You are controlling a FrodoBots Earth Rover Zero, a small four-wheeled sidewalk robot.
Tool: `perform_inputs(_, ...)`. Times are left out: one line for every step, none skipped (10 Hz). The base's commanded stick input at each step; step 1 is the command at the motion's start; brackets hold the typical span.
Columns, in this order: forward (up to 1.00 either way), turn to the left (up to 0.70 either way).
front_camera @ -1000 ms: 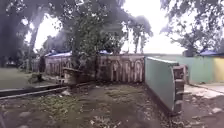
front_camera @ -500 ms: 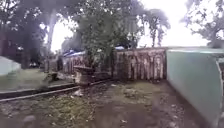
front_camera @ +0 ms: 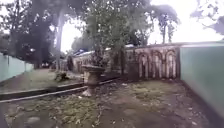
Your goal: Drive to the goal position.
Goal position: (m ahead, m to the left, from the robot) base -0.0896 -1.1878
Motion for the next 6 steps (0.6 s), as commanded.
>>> perform_inputs(0.30, 0.63)
perform_inputs(0.43, 0.26)
perform_inputs(0.44, 0.27)
perform_inputs(0.45, 0.27)
perform_inputs(0.45, 0.27)
perform_inputs(0.45, 0.27)
